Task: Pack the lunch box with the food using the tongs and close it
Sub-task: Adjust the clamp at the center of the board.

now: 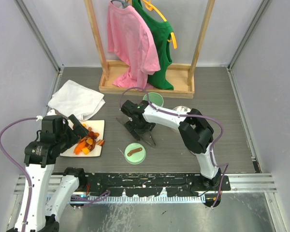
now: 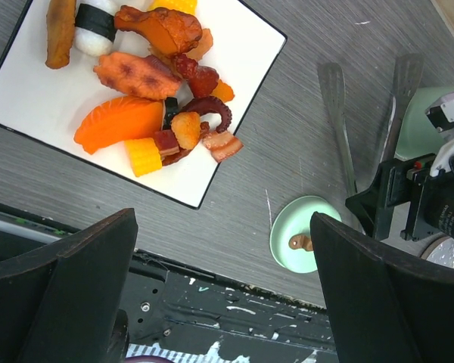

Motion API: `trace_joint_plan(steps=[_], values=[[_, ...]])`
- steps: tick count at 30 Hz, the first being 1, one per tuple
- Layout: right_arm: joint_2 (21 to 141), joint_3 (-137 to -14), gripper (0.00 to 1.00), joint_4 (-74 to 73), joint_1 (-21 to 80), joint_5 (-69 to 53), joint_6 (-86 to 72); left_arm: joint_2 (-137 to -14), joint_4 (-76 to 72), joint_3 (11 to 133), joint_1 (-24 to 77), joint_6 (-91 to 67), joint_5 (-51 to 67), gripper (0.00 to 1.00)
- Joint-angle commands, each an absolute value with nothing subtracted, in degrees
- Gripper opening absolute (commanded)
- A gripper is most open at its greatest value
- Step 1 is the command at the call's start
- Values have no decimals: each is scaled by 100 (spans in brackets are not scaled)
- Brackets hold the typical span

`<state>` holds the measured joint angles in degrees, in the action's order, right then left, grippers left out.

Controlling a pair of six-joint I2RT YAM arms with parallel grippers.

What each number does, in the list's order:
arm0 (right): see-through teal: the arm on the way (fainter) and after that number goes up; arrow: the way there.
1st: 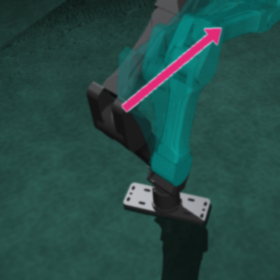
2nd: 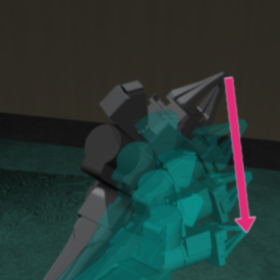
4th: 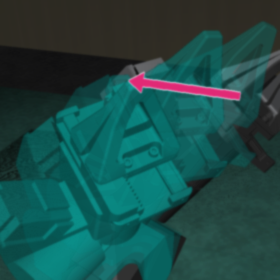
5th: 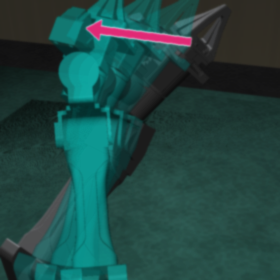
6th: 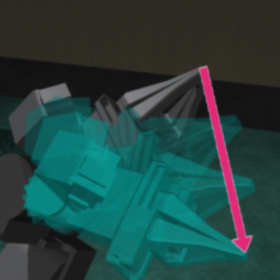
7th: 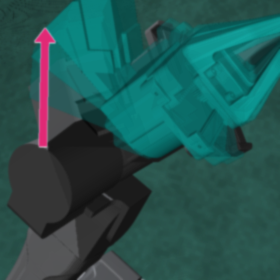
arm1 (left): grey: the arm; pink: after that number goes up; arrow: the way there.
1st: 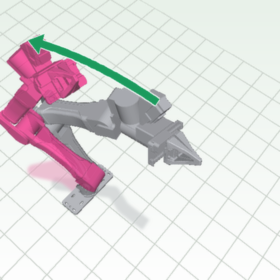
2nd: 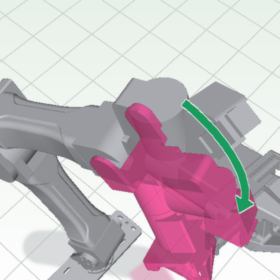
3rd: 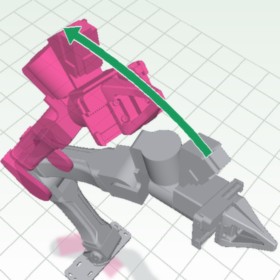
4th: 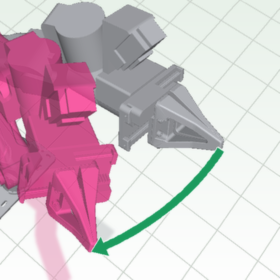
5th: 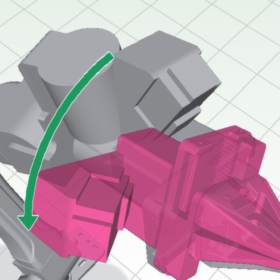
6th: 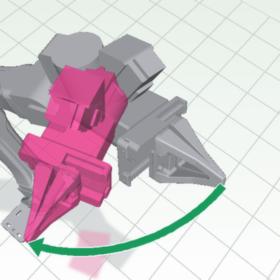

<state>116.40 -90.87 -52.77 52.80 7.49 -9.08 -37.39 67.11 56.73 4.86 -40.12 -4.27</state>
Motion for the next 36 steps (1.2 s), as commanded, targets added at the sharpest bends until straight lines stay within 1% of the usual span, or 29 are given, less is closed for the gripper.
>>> trace_joint_plan(steps=[1,7,13,17,19,22,27,29,32,34,36], values=[[11714,-9333,81,-5176,5320,580,-852,-3744,6669,5837,505,-4042,-452,98],[12029,-9442,82,-5272,5292,715,-586,-3725,6726,5887,509,-3979,-441,98],[12385,-9746,82,-5333,5265,467,-450,-3661,6784,5933,509,-3981,-478,98],[12400,-9800,82,-5318,5263,458,-497,-3649,6871,6018,510,-3990,-494,98],[12301,-9812,84,-5280,5265,355,-481,-3634,6847,6029,505,-3990,-453,98],[12022,-9857,84,-5053,5265,-115,-441,-3650,6784,6021,506,-4009,-313,98],[11906,-10280,85,-4727,5227,-832,-899,-3825,6483,5910,510,-4156,336,98],[11942,-10480,84,-4782,5229,-862,-1102,-3957,6317,5830,510,-4193,721,98],[11771,-10530,85,-4873,5228,-531,-1181,-4212,6236,5801,514,-4219,1149,98],[11431,-10324,85,-4793,5225,-376,-1163,-4316,6194,5801,539,-4202,1224,98],[10970,-9885,86,-4505,5231,-595,-1171,-4369,6187,5824,557,-4201,1131,98]])
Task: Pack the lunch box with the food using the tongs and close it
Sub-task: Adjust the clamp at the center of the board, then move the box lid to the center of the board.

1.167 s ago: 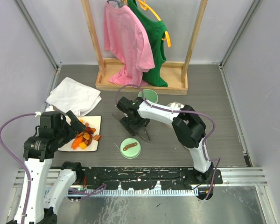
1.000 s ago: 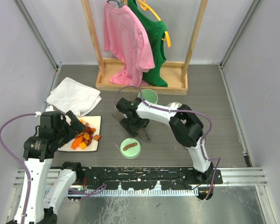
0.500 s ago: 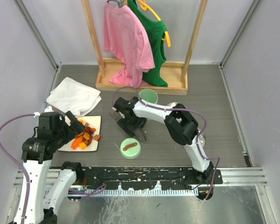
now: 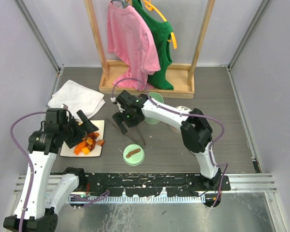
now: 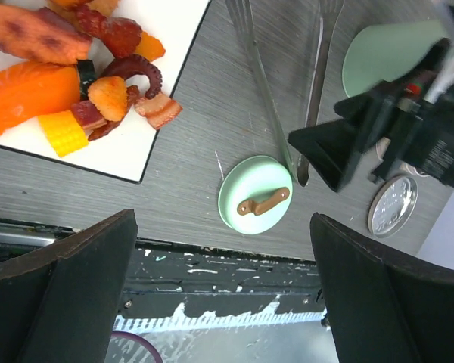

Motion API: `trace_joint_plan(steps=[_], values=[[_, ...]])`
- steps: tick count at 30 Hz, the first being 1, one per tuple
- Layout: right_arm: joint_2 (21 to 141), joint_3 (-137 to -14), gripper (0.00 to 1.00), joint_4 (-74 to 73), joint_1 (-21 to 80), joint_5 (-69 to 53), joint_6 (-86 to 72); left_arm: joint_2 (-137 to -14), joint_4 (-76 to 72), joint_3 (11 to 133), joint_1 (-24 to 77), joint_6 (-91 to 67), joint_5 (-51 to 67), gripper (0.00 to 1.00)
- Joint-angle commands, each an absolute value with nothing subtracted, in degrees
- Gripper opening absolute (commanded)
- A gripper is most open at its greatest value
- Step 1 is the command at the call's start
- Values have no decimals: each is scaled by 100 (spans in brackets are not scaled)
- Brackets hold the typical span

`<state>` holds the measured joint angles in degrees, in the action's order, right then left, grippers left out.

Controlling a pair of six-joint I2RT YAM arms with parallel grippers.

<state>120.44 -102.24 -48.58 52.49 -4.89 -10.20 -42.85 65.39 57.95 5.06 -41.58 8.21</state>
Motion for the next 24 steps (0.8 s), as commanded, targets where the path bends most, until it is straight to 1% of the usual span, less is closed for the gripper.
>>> trace_joint_plan(steps=[1,4,6,9,12,15,18,21,24], values=[[10750,-9580,86,-4275,5237,-816,-1225,-4383,6194,5833,559,-4208,1031,98],[10169,-8564,85,-3317,5311,-1741,-1571,-4394,6297,5893,562,-4270,700,98],[10041,-8122,84,-2820,5434,-2038,-1920,-4359,6360,5910,564,-4382,446,98],[10107,-7844,83,-2381,5755,-2022,-2202,-4223,6512,5963,559,-4605,13,98],[10302,-7662,83,-2012,5862,-1940,-2355,-4028,6662,6016,560,-4711,-354,98],[10569,-7610,83,-1948,5871,-2050,-2313,-3888,6764,6076,562,-4717,-528,98],[10732,-7591,83,-2183,5901,-2067,-2135,-3837,6763,6059,560,-4700,-431,98],[10552,-7385,83,-2583,5946,-1734,-1938,-3861,6676,6046,561,-4572,-190,98],[10177,-6837,83,-2827,5948,-1613,-1771,-3957,6513,6054,562,-4351,173,98]])
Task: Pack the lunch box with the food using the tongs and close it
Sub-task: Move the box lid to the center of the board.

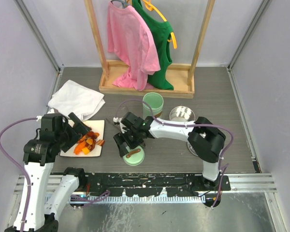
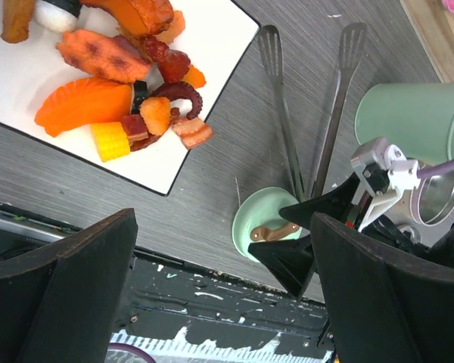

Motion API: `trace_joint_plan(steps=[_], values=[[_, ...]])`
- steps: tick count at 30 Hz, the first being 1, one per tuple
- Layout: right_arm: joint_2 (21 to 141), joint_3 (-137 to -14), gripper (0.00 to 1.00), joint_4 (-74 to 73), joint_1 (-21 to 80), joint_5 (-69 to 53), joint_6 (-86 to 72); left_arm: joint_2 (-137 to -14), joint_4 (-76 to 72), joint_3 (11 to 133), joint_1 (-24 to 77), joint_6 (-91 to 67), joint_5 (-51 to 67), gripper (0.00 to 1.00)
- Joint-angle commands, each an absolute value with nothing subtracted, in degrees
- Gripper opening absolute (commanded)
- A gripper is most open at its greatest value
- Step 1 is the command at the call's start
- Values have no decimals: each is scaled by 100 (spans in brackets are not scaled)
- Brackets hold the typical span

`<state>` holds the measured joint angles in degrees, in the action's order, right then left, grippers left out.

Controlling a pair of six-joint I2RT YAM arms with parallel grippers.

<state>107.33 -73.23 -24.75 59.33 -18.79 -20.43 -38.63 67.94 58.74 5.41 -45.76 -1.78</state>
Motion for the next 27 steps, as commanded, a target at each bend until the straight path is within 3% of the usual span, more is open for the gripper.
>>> trace_joint_plan(steps=[1,7,14,18,23,27], values=[[10032,-6648,83,-2866,5947,-1575,-1761,-4001,6475,6055,562,-4256,295,98],[9068,-5795,83,-3116,5943,-1196,-1732,-4361,6390,6023,569,-3909,770,98],[8206,-5605,83,-3708,5941,-35,-1981,-4636,6397,5891,912,-3989,701,98],[7534,-5640,86,-3495,5942,341,-2113,-4844,6826,5950,1715,-4630,-725,98],[6914,-5662,91,-3434,5943,1062,-2308,-4500,7034,5875,1682,-5314,-1986,98],[6364,-5458,98,-3286,5935,1702,-2452,-3885,7321,5534,1402,-6010,-2257,98]])
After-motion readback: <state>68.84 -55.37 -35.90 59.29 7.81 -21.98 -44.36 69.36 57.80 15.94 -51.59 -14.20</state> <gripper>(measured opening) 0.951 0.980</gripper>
